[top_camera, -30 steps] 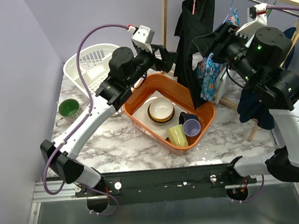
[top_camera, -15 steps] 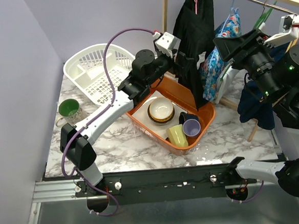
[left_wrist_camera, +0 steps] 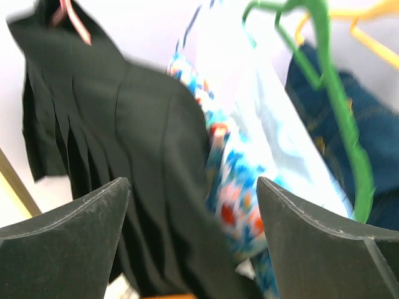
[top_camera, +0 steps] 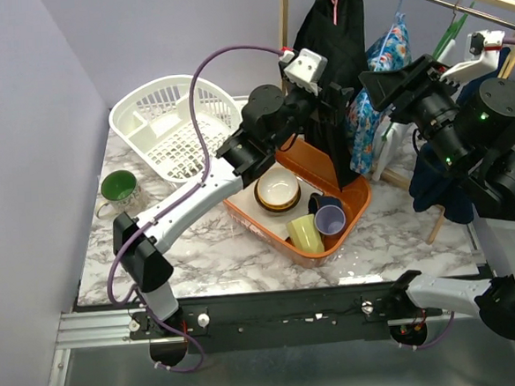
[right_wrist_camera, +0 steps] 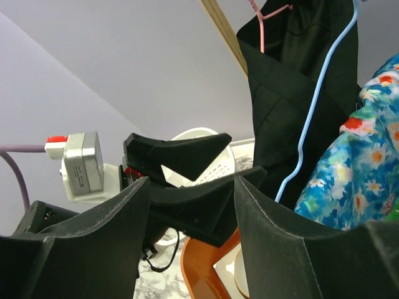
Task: Remove the skirt from the hanger
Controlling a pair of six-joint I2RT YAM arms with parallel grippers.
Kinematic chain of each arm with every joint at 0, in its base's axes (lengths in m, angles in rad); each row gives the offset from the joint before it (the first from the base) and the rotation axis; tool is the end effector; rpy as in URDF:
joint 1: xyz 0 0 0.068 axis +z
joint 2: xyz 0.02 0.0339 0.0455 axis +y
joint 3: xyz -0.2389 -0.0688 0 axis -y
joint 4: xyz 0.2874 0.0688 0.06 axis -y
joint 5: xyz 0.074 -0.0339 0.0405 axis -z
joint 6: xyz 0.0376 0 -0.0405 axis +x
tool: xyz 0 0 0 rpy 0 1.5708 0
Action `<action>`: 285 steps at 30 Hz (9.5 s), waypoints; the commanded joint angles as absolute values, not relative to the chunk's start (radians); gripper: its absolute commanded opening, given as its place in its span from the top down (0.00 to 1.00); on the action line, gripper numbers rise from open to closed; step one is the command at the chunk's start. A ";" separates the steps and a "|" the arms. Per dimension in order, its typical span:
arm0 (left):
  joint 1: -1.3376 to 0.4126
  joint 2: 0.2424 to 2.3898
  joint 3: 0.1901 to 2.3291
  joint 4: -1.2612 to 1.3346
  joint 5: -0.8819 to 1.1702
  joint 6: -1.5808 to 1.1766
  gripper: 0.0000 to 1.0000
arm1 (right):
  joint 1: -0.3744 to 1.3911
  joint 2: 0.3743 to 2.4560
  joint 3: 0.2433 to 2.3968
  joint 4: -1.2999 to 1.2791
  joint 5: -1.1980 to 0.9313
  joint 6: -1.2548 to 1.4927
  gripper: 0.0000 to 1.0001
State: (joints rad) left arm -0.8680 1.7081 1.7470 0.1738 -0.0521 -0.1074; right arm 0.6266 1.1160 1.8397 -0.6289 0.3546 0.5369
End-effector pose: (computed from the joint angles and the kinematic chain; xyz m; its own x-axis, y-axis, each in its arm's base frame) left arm 0.2901 -0.3395 0.4448 0.0575 -0.2335 -0.9707 0.7395 0.6631 -0.1157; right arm 0.1692 0.1064 0.5737 -0.0722 0.5399 -0.8386 -0.2712 0.7985 0.5374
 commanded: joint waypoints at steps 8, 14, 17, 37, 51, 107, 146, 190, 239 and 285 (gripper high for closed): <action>-0.890 1.902 1.930 0.077 -0.331 -0.006 0.16 | 0.630 1.071 1.821 -0.606 0.396 0.519 0.36; -0.926 1.951 1.956 0.133 -0.507 0.211 0.21 | 0.630 1.074 1.816 -0.604 0.387 0.532 0.36; -0.927 1.951 1.960 0.141 -0.509 0.247 0.44 | 0.630 1.074 1.809 -0.597 0.377 0.540 0.36; -0.927 1.822 1.994 0.175 -0.406 0.146 1.00 | 0.630 1.057 1.766 -0.535 0.321 0.529 0.33; -0.927 1.750 1.945 0.164 -0.442 0.178 1.00 | 0.630 1.065 1.772 -0.509 0.268 0.479 0.32; -0.927 0.983 1.466 -0.367 -0.104 0.017 1.00 | 0.640 1.579 2.172 -0.298 -0.113 0.410 0.78; -0.927 0.868 1.583 -0.511 -0.155 -0.040 1.00 | 0.632 1.384 2.102 -0.082 0.284 0.298 0.99; -0.927 0.847 1.594 -0.370 -0.496 -0.032 1.00 | 0.632 1.066 1.841 0.061 0.385 0.555 0.99; -0.372 1.890 2.390 -0.103 -0.838 0.108 1.00 | 0.632 1.055 1.802 -0.106 -0.462 0.555 0.99; -0.164 1.993 1.945 -0.782 -0.550 -0.649 0.33 | 0.632 1.094 1.733 -0.205 -0.322 0.494 0.99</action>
State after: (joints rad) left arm -0.1516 2.0277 1.8256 -0.6205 -0.5205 -0.6628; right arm 0.6392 1.0855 1.7287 -0.1112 -0.4232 0.5655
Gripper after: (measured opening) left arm 0.549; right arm 0.023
